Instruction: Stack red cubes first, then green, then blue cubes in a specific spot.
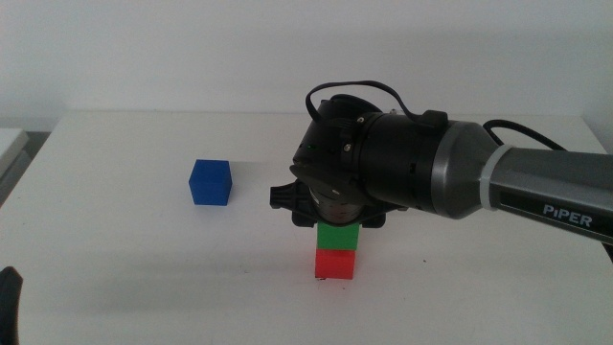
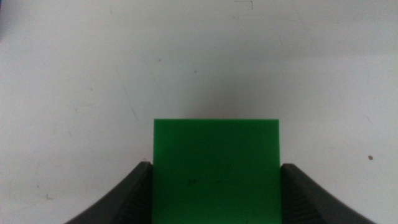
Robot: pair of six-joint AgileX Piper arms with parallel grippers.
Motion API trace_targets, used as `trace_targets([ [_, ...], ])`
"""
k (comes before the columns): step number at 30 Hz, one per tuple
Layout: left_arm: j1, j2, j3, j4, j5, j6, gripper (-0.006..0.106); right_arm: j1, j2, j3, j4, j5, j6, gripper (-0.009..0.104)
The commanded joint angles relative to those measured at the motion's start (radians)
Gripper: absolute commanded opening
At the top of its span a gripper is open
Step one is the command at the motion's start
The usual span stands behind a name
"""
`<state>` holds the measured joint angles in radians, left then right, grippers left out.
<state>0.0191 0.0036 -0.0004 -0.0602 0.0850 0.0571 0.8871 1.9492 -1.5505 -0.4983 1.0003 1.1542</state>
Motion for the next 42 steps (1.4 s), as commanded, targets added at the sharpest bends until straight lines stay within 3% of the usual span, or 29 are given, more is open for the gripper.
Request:
trace_targets([
  [1,0.0,-0.004,0.0,0.0,-0.013,-0.002,0.094,0.002,0.006,0.004,-0.011,0.002,0.005,0.026],
  [13,0.0,-0.004,0.0,0.0,-0.013,-0.002,0.094,0.002,0.033,0.004,0.004,0.002,0.008,0.026],
  [14,0.0,-0.004,0.0,0.0,-0.013,-0.002,0.094,0.002,0.033,0.004,0.006,0.002,0.008,0.053],
  [17,0.0,-0.004,0.0,0.0,-0.013,-0.002,0.094,0.002,0.033,0.004,0.01,0.002,0.006,0.069],
  [20,0.0,-0.004,0.0,0.0,-0.013,-0.002,0.094,0.002,0.022,0.004,0.013,0.011,-0.003,0.078],
  [24,0.0,-0.004,0.0,0.0,-0.013,-0.002,0.094,0.011,-0.056,0.004,0.012,0.075,-0.022,0.078],
  [27,0.0,-0.004,0.0,0.0,-0.013,-0.002,0.094,0.029,-0.171,0.01,0.016,0.11,-0.13,0.078],
  [31,0.0,-0.004,0.0,0.0,-0.013,-0.002,0.094,0.039,-0.367,0.063,0.097,0.1,-0.345,0.078],
  [38,0.0,-0.004,0.0,0.0,-0.013,-0.002,0.094,0.039,-0.807,0.328,0.131,0.077,-0.598,0.078],
  [42,0.0,-0.004,0.0,0.0,-0.013,-0.002,0.094,0.039,-1.091,0.465,0.3,0.054,-0.885,0.078],
])
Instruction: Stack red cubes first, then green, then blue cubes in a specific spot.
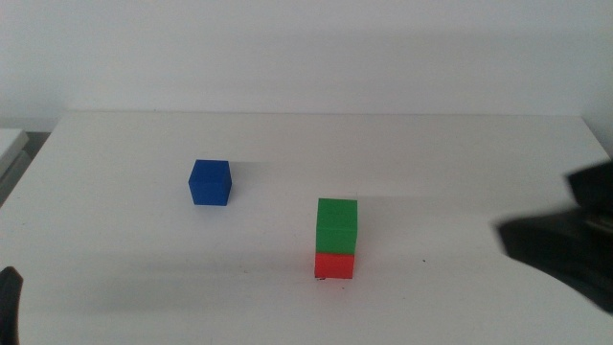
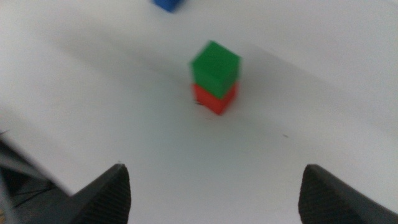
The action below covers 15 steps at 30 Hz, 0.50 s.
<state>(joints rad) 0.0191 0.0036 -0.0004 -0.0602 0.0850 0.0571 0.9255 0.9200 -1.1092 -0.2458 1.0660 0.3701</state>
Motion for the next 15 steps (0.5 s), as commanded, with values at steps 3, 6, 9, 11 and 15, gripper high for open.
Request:
trace_targets([
  [3,0.0,-0.004,0.0,0.0,-0.013,-0.002,0.094,0.001,-0.168,0.032,0.103,-0.004,-0.154,0.078],
  [6,0.0,-0.004,0.0,0.0,-0.013,-0.002,0.094,0.001,-0.218,0.032,0.096,0.011,-0.177,0.078],
  [9,0.0,-0.004,0.0,0.0,-0.013,-0.002,0.094,0.001,-0.226,0.032,0.095,0.021,-0.194,0.078],
  [11,0.0,-0.004,0.0,0.0,-0.013,-0.002,0.094,0.001,-0.226,0.032,0.095,0.014,-0.195,0.078],
  [15,0.0,-0.004,0.0,0.0,-0.013,-0.002,0.094,0.001,-0.226,0.032,-0.002,-0.027,-0.099,0.078],
])
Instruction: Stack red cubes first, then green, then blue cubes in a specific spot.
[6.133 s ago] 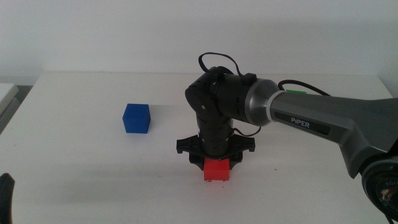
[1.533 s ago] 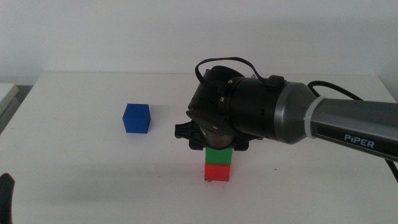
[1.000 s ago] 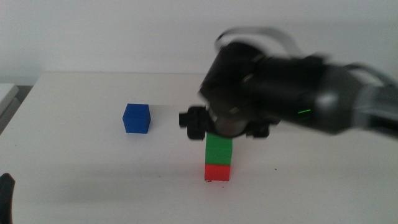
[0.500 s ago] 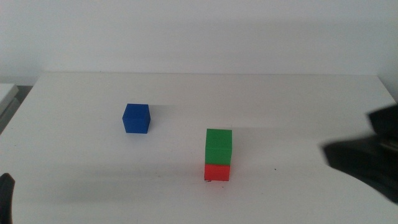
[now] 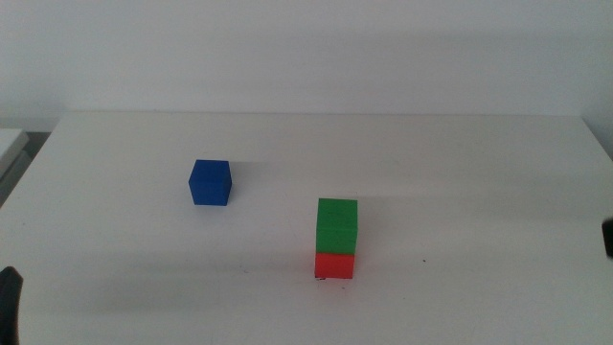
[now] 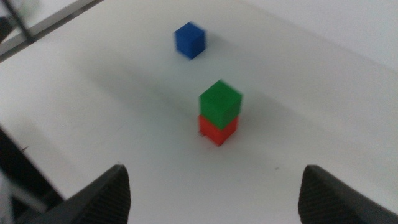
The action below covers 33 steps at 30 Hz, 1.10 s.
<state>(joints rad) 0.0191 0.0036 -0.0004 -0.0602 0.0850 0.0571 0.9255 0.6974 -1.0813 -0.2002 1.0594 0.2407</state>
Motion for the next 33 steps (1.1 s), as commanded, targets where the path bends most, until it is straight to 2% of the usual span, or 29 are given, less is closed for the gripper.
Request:
trace_targets([
  [1,0.0,-0.004,0.0,0.0,-0.013,-0.002,0.094,0.001,-0.004,0.004,-0.068,-0.021,0.038,0.078],
  [5,0.0,-0.004,0.0,0.0,-0.013,-0.002,0.094,0.001,-0.004,0.004,-0.109,-0.035,0.042,0.078],
  [11,0.0,-0.004,0.0,0.0,-0.013,-0.002,0.094,0.001,-0.004,0.004,-0.116,-0.091,0.05,0.078],
  [19,0.0,0.027,-0.017,0.013,0.029,-0.002,0.094,0.001,-0.004,0.004,-0.113,-0.088,0.052,0.078],
  [28,0.0,0.644,-0.627,-0.005,0.523,-0.002,0.094,0.001,-0.004,0.004,-0.113,-0.088,0.052,0.078],
  [33,0.0,0.928,-0.868,-0.147,0.702,-0.039,0.094,0.001,-0.004,0.004,-0.113,-0.088,0.052,0.078],
])
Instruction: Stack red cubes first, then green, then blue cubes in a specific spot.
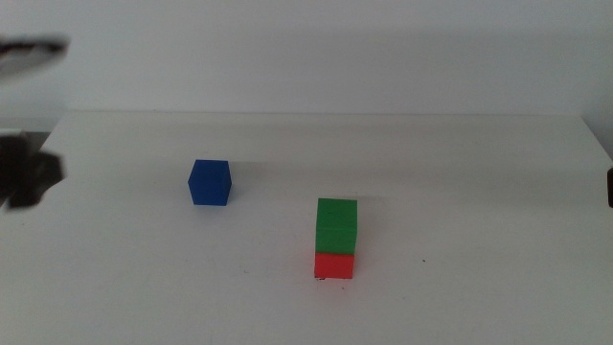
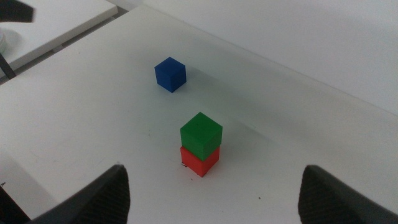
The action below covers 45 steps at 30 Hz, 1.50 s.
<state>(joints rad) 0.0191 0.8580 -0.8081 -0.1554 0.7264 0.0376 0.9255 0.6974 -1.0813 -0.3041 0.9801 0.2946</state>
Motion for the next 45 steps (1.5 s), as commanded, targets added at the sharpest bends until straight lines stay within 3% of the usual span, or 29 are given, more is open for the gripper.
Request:
trace_targets([
  [1,0.0,0.127,-0.098,-0.074,0.084,-0.019,0.094,0.001,-0.004,0.004,-0.009,-0.008,-0.002,0.078],
  [5,-0.027,0.318,-0.205,-0.137,0.085,-0.012,0.094,0.001,-0.004,0.004,-0.009,-0.008,-0.002,0.078],
  [12,-0.155,0.674,-0.548,0.051,0.303,-0.132,0.094,0.001,-0.004,0.004,-0.009,-0.008,-0.002,0.078],
  [23,-0.222,1.078,-0.896,0.046,0.367,-0.089,0.094,0.001,-0.004,0.004,-0.009,-0.008,-0.002,0.078],
  [45,-0.23,1.314,-0.93,0.017,0.216,-0.038,0.094,0.001,-0.004,0.004,-0.009,-0.008,-0.002,0.078],
])
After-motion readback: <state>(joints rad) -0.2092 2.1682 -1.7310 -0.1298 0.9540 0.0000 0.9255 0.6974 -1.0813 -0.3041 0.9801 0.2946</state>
